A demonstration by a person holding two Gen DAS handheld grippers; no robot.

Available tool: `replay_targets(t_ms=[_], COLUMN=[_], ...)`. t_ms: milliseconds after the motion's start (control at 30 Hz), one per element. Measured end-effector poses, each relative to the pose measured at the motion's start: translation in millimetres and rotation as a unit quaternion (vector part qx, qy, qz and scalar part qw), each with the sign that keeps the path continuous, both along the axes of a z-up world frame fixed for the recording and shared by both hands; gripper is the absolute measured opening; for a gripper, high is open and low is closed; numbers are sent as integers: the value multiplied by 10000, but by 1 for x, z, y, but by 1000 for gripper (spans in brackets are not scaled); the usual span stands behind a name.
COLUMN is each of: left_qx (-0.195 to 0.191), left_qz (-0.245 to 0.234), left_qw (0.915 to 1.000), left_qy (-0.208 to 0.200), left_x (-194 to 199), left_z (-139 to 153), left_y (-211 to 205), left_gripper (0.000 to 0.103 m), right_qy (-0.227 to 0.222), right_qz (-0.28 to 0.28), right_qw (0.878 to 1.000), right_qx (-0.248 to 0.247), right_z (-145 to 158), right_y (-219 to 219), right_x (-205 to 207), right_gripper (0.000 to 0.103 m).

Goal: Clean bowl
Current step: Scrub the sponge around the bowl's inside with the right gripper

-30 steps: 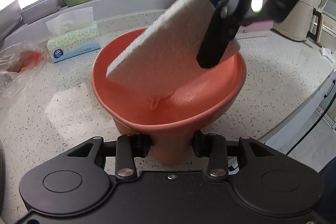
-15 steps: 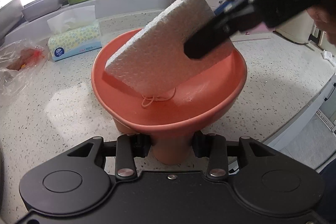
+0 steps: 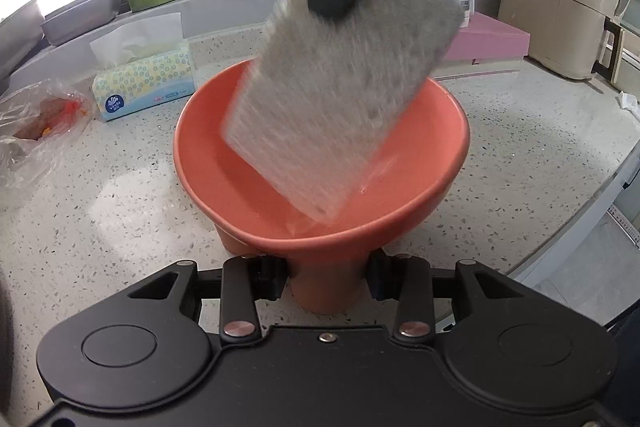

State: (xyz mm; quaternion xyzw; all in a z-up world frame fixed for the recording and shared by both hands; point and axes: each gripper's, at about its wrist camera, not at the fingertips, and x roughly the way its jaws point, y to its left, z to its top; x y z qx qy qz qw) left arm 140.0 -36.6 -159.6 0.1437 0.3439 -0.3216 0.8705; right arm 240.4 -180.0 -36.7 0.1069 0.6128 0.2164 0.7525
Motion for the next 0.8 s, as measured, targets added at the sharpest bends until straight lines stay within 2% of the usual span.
replay_targets(t_ms=[167,300,367,500,800], left_qx=[19,18,-3,-6,-13], left_qz=[53,98,110,118,120], left_qw=[10000,9999,9999,9999,9999], left_qy=[-30,-21,1,6,61], left_x=[0,3,3,3,6], left_z=[0,0,1,1,1], left_y=[0,0,1,2,3], left_gripper=[38,38,38,38,38], right_qy=[-195,-482,-561,-445,-552], right_qz=[-464,-514,-470,-396,223], right_qw=[9981,9968,9968,9982,9975], right_qx=[-362,-376,-306,-36,-371], right_z=[-8,-8,-9,-12,-5], right_y=[-1,4,7,14,36], right_x=[-1,-8,-9,-1,-8], right_gripper=[12,12,11,11,11])
